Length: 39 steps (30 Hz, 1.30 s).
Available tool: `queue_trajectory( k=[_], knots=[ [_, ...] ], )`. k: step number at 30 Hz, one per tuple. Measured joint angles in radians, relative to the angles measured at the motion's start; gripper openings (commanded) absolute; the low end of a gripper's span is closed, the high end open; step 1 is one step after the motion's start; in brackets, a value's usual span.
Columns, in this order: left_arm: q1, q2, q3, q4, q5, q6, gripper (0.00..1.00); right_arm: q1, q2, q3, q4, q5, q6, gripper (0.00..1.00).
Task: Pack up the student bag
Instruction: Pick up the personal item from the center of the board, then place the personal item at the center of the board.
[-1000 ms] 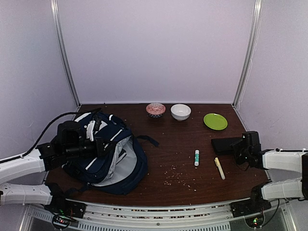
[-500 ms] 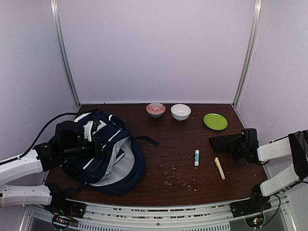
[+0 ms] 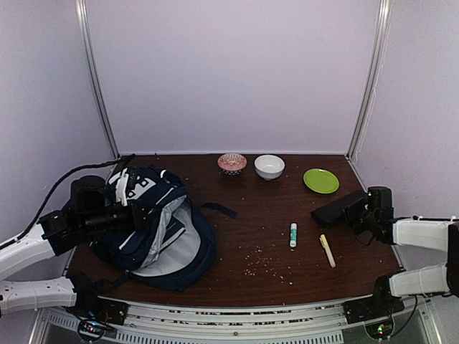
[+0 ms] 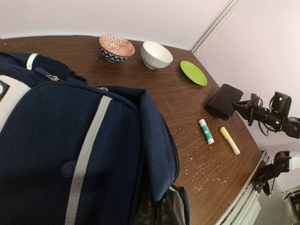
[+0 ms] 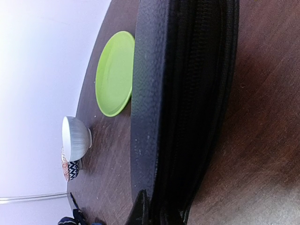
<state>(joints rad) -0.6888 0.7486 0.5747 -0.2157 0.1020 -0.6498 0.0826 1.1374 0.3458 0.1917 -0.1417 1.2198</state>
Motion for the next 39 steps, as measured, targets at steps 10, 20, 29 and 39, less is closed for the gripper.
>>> queue_trajectory(
  k=[10,20,29,39],
  knots=[
    [0.001,-0.077,0.037,-0.053,-0.047,0.043,0.00,0.131,-0.309,0.102,-0.233,-0.008,-0.182,0.00],
    [0.002,-0.109,0.079,-0.138,-0.106,0.107,0.00,0.565,-0.106,0.379,-0.331,-0.082,-0.370,0.00],
    [0.002,-0.143,0.092,-0.208,-0.168,0.129,0.00,0.701,0.309,0.620,-0.409,-0.266,-0.511,0.00],
    [0.002,-0.145,0.092,-0.213,-0.164,0.129,0.00,0.692,0.612,0.735,-0.502,-0.469,-0.616,0.01]
  ],
)
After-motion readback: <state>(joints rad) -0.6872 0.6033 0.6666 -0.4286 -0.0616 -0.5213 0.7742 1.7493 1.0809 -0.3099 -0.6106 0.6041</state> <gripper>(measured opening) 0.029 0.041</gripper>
